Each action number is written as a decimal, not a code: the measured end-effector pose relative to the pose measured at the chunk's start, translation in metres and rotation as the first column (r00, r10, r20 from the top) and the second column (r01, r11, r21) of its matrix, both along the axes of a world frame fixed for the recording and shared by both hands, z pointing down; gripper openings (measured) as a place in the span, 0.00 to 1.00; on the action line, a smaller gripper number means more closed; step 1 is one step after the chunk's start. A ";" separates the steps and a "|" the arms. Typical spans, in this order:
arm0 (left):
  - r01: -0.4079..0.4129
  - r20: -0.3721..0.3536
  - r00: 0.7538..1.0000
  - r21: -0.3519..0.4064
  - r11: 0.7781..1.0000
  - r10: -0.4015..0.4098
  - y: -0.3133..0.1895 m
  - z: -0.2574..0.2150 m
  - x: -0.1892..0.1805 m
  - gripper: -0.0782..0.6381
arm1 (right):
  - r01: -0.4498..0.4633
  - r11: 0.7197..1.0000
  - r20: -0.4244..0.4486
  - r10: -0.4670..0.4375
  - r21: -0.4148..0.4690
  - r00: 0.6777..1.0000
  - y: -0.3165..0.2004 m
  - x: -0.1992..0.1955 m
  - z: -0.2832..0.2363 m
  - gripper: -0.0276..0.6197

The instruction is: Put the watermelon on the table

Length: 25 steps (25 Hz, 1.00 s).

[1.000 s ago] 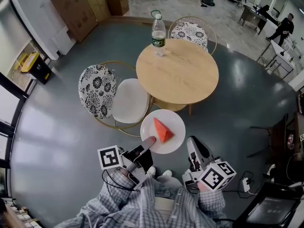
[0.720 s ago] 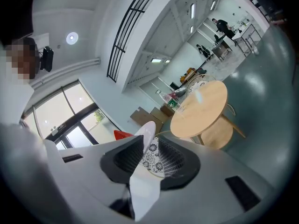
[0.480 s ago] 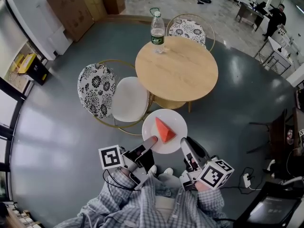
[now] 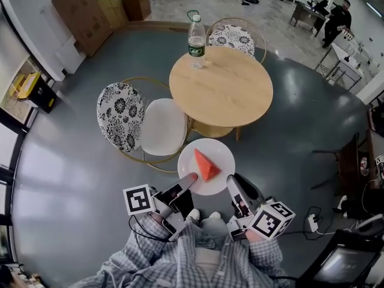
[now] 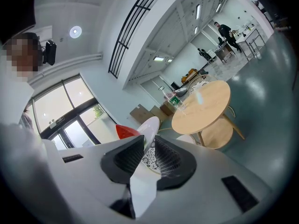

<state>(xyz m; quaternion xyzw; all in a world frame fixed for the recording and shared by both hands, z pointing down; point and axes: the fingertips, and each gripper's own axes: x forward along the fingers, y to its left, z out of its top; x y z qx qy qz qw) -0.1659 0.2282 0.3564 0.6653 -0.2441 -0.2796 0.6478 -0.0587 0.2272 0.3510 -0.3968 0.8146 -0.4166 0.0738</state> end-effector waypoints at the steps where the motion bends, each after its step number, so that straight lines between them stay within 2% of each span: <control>1: -0.004 0.000 1.000 0.000 1.000 0.004 0.001 0.001 -0.001 0.15 | -0.003 1.000 -0.004 0.003 0.000 1.000 0.001 -0.001 0.001 0.16; 13: -0.025 -0.007 1.000 0.012 1.000 0.025 0.007 0.001 -0.009 0.15 | -0.037 0.999 -0.012 0.037 0.006 0.999 0.009 -0.009 0.001 0.16; 25: -0.001 0.010 1.000 0.005 1.000 0.000 -0.025 0.008 0.001 0.15 | -0.013 1.000 0.002 0.013 0.001 1.000 -0.026 0.001 0.008 0.16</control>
